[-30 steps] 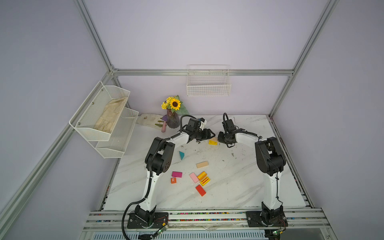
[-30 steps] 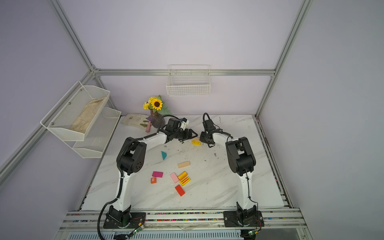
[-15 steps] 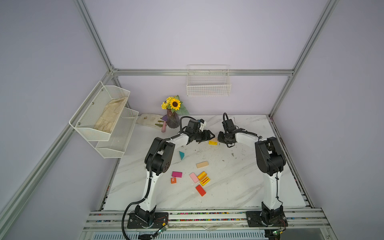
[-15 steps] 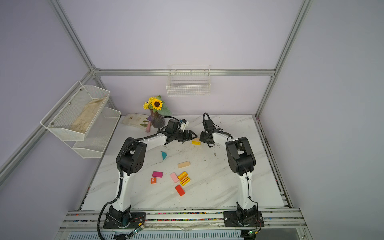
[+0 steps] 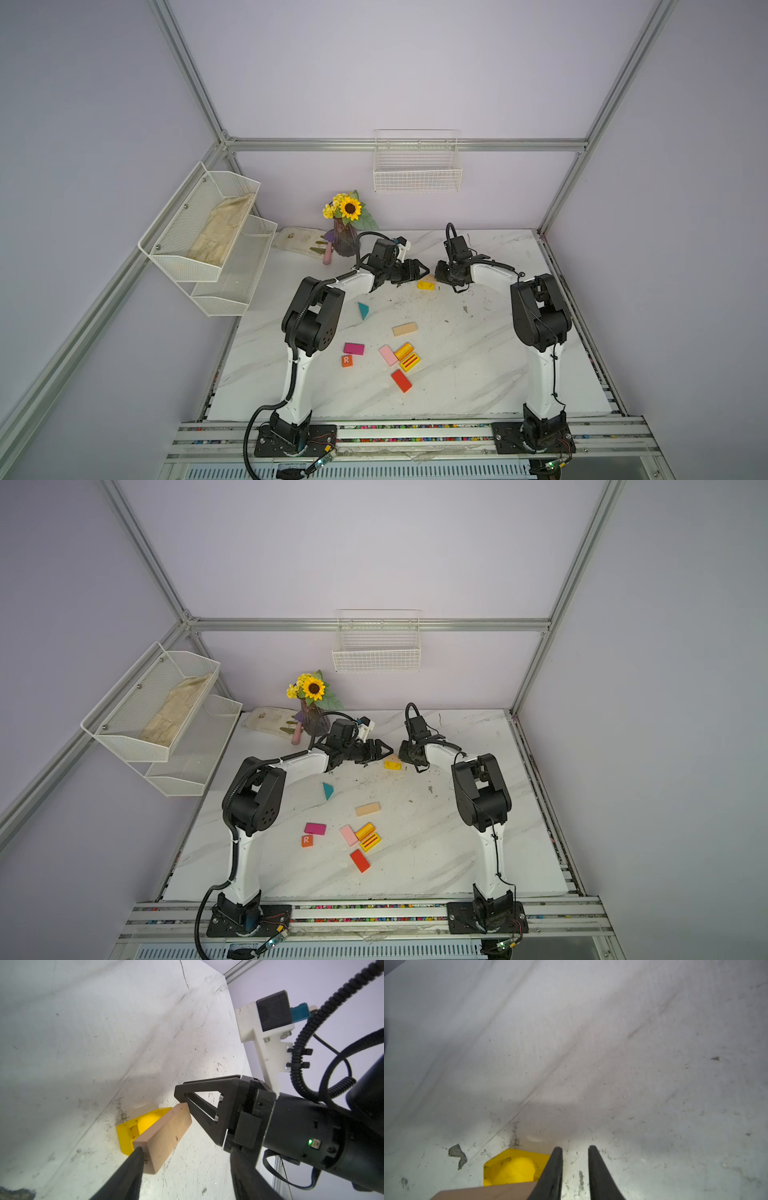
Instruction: Build the wood block tower
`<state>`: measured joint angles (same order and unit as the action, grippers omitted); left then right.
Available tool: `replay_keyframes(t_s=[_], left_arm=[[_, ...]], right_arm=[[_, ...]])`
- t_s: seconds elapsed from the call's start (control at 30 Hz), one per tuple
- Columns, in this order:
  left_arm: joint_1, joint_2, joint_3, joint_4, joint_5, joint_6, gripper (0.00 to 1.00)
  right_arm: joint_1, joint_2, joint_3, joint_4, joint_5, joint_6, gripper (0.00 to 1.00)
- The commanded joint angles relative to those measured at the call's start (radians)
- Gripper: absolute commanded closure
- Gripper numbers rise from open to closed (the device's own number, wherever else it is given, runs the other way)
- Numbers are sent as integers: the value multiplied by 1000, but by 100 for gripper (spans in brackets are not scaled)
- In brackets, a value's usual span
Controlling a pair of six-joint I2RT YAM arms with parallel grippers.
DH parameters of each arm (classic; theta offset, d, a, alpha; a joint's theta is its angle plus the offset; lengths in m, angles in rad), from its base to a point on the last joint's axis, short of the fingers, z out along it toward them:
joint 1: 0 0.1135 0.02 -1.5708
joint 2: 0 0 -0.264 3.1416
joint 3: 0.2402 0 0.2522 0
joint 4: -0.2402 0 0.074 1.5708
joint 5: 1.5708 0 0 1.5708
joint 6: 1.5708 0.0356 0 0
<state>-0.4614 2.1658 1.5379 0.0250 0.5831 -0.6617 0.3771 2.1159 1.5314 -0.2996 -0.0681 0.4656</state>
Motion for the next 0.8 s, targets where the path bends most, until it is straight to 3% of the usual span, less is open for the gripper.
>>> replay_keyframes(t_s=[0.0,0.77], left_arm=[[-13,-26,-3,33,20,-2,36],[-10,-36,-71,27,-50,-10,35]], right_arm=[[14,19,17,-14,-8,4,74],[13,13,12,-19,3,10,73]])
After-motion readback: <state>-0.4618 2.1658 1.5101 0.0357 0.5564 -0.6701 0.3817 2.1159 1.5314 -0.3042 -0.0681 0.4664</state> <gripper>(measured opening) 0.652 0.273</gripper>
